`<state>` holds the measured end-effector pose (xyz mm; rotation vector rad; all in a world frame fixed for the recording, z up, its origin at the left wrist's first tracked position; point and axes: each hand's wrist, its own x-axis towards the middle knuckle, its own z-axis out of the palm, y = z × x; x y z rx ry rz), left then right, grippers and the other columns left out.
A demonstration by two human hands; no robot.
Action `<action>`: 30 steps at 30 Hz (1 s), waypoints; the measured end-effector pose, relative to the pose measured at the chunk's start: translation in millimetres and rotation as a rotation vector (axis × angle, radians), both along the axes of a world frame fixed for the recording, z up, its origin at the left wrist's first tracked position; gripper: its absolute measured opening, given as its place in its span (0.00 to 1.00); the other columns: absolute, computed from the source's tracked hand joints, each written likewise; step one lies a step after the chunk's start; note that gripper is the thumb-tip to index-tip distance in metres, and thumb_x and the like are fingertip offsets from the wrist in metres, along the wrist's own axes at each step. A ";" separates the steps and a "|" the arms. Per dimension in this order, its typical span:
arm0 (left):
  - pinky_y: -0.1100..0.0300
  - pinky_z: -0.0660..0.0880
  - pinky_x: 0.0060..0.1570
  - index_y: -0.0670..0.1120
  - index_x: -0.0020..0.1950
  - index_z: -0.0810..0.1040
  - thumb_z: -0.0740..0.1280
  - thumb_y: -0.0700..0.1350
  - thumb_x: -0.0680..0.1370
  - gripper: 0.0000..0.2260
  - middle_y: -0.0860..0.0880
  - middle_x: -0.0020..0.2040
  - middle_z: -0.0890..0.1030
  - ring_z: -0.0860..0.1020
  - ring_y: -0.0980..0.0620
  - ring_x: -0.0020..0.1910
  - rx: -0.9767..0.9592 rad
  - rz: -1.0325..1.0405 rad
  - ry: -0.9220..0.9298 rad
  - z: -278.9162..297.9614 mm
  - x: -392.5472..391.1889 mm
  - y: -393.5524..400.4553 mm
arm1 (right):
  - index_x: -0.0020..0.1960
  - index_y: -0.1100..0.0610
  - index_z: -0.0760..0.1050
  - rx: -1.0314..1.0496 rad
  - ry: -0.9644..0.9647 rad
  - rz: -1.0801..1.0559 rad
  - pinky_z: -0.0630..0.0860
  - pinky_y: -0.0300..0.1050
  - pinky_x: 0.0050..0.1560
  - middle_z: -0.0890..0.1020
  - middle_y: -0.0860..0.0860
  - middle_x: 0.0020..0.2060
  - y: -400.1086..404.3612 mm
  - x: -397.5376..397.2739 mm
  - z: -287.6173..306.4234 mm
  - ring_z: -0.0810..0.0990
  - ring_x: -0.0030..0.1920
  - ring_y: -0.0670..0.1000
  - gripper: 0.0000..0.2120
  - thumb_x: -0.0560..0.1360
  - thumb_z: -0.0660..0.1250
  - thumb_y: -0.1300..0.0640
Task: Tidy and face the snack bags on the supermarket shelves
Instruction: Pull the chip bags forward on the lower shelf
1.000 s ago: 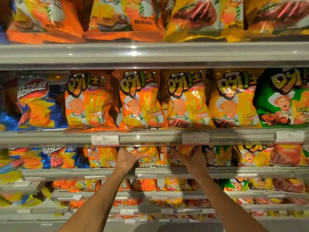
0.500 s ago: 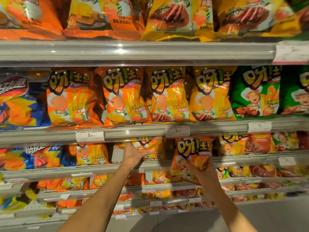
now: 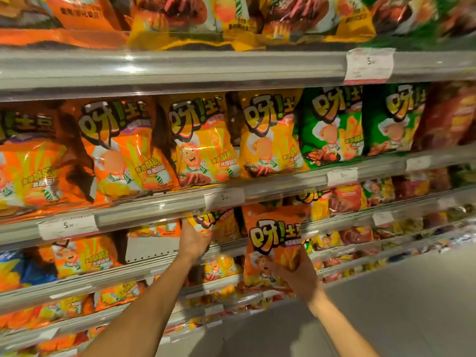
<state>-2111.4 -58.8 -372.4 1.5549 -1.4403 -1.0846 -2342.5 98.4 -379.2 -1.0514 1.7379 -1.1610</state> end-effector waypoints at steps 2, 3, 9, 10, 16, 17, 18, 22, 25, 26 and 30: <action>0.48 0.79 0.52 0.48 0.62 0.69 0.82 0.43 0.68 0.29 0.44 0.55 0.79 0.79 0.47 0.52 0.076 -0.063 -0.023 3.6 2.7 1.8 | 0.73 0.43 0.65 0.014 0.003 0.009 0.80 0.48 0.60 0.81 0.39 0.60 1.8 5.5 -1.1 0.80 0.59 0.41 0.55 0.51 0.78 0.25; 0.44 0.76 0.60 0.43 0.69 0.66 0.81 0.44 0.68 0.36 0.40 0.63 0.77 0.78 0.43 0.59 0.118 -0.083 -0.081 4.9 7.2 2.9 | 0.71 0.41 0.66 0.023 0.007 0.013 0.80 0.44 0.58 0.81 0.38 0.59 3.3 10.2 -1.6 0.80 0.58 0.40 0.54 0.51 0.78 0.24; 0.47 0.74 0.64 0.41 0.71 0.70 0.76 0.40 0.73 0.29 0.43 0.64 0.79 0.78 0.43 0.62 0.027 -0.211 -0.197 7.1 46.1 21.3 | 0.65 0.34 0.67 0.035 -0.030 0.105 0.80 0.33 0.46 0.81 0.30 0.54 2.1 58.4 -4.3 0.82 0.54 0.35 0.45 0.53 0.80 0.28; 0.51 0.73 0.65 0.42 0.70 0.71 0.73 0.41 0.76 0.24 0.43 0.64 0.79 0.77 0.44 0.63 -0.031 -0.195 -0.264 7.0 56.1 25.6 | 0.65 0.33 0.67 0.042 -0.046 0.142 0.80 0.33 0.46 0.81 0.31 0.55 -1.0 70.2 -3.0 0.82 0.54 0.36 0.43 0.55 0.81 0.30; 0.50 0.74 0.60 0.42 0.61 0.79 0.64 0.34 0.78 0.13 0.43 0.56 0.79 0.77 0.43 0.57 -0.322 -0.059 -0.586 -1.2 146.9 62.7 | 0.62 0.32 0.68 0.034 -0.037 0.299 0.76 0.26 0.46 0.80 0.28 0.55 -36.5 147.9 -4.4 0.80 0.53 0.32 0.39 0.57 0.82 0.32; 0.50 0.75 0.59 0.42 0.61 0.79 0.66 0.33 0.76 0.14 0.44 0.57 0.79 0.77 0.43 0.57 -0.324 -0.038 -0.647 -3.8 164.3 68.0 | 0.62 0.30 0.68 0.029 -0.037 0.329 0.77 0.27 0.47 0.80 0.28 0.55 -44.1 162.3 -5.1 0.80 0.54 0.32 0.38 0.57 0.82 0.32; 0.50 0.75 0.59 0.43 0.61 0.79 0.68 0.34 0.74 0.16 0.44 0.57 0.79 0.77 0.43 0.57 -0.306 -0.025 -0.711 -5.9 181.2 72.1 | 0.63 0.30 0.67 0.030 -0.057 0.354 0.78 0.30 0.50 0.81 0.30 0.56 -52.0 176.5 -6.0 0.81 0.55 0.34 0.39 0.58 0.82 0.33; 0.49 0.76 0.58 0.41 0.63 0.79 0.74 0.37 0.68 0.23 0.44 0.60 0.78 0.77 0.41 0.58 -0.183 -0.071 -0.947 -11.8 228.1 78.9 | 0.61 0.24 0.67 0.065 -0.061 0.434 0.78 0.38 0.55 0.82 0.30 0.55 -83.1 222.0 -3.4 0.81 0.55 0.34 0.40 0.54 0.82 0.30; 0.51 0.75 0.62 0.43 0.67 0.77 0.73 0.41 0.71 0.24 0.45 0.63 0.77 0.75 0.44 0.61 -0.207 -0.138 -1.047 -15.8 239.0 78.1 | 0.65 0.32 0.67 0.062 -0.026 0.452 0.75 0.33 0.48 0.79 0.32 0.52 -106.5 241.0 5.1 0.79 0.49 0.34 0.40 0.58 0.81 0.32; 0.53 0.72 0.65 0.45 0.70 0.74 0.70 0.42 0.74 0.23 0.46 0.65 0.75 0.73 0.45 0.63 -0.210 -0.153 -1.048 -17.1 239.9 77.6 | 0.68 0.38 0.67 0.064 -0.037 0.416 0.76 0.35 0.47 0.79 0.35 0.52 -115.4 244.9 7.2 0.80 0.50 0.39 0.39 0.62 0.81 0.37; 0.56 0.70 0.68 0.45 0.71 0.73 0.70 0.42 0.73 0.25 0.48 0.66 0.73 0.71 0.47 0.64 -0.229 -0.169 -1.030 -19.1 242.3 76.4 | 0.57 0.42 0.74 -0.020 -0.025 0.243 0.72 0.38 0.55 0.82 0.38 0.50 -149.1 249.6 17.4 0.80 0.56 0.45 0.24 0.66 0.82 0.44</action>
